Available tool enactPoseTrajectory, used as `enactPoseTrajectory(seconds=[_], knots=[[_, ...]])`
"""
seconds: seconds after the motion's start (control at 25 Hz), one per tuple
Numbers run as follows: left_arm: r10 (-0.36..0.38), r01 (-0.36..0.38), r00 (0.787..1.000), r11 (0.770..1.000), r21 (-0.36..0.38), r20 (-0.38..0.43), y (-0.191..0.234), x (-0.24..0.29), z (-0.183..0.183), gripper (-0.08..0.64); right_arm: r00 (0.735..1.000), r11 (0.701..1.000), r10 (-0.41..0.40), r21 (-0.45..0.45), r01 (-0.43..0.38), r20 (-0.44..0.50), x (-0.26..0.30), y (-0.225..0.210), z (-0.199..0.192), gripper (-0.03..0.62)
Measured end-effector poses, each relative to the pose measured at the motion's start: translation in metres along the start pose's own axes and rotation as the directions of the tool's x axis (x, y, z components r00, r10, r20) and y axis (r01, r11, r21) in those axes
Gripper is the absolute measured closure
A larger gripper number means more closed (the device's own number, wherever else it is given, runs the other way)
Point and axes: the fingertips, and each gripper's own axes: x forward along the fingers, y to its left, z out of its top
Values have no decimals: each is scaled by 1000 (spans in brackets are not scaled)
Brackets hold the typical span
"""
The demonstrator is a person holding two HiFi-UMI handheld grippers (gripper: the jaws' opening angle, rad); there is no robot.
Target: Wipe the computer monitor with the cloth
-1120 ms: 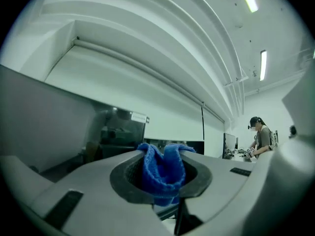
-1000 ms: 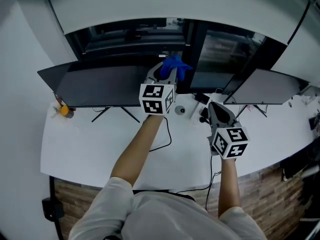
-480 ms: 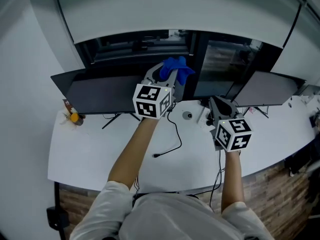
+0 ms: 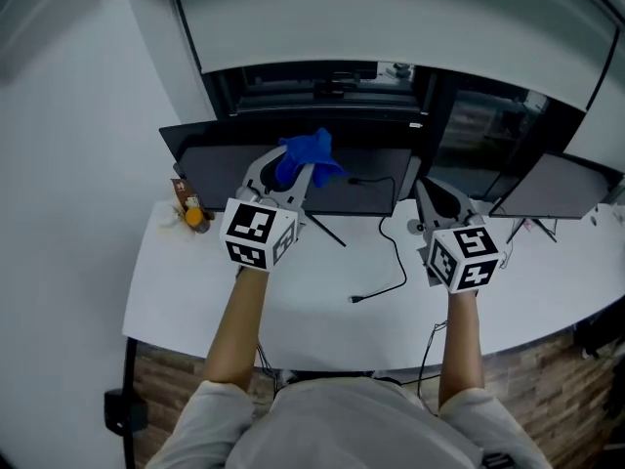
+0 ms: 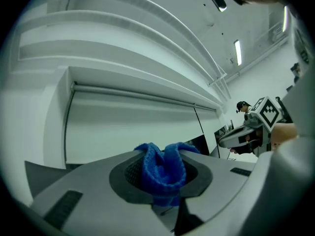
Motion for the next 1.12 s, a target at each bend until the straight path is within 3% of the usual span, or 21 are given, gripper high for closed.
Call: enactPoseTrajectory(seconds=[0.24, 0.44, 0.72, 1.12], knots=[[101, -99, 994, 993, 58, -33, 51, -79, -12, 463, 997, 996, 73, -44, -72, 8, 23, 66, 8, 578], [135, -127, 987, 988, 92, -87, 70, -122, -29, 463, 993, 991, 121, -55, -121, -2, 35, 106, 9, 580], [147, -141, 984, 988, 66, -99, 77, -136, -45, 463, 987, 983, 155, -99, -157, -30, 45, 135, 1, 580], [130, -127, 985, 991, 39, -116, 70, -129, -57, 463, 988, 981, 144, -121, -150, -59, 47, 130, -8, 580]])
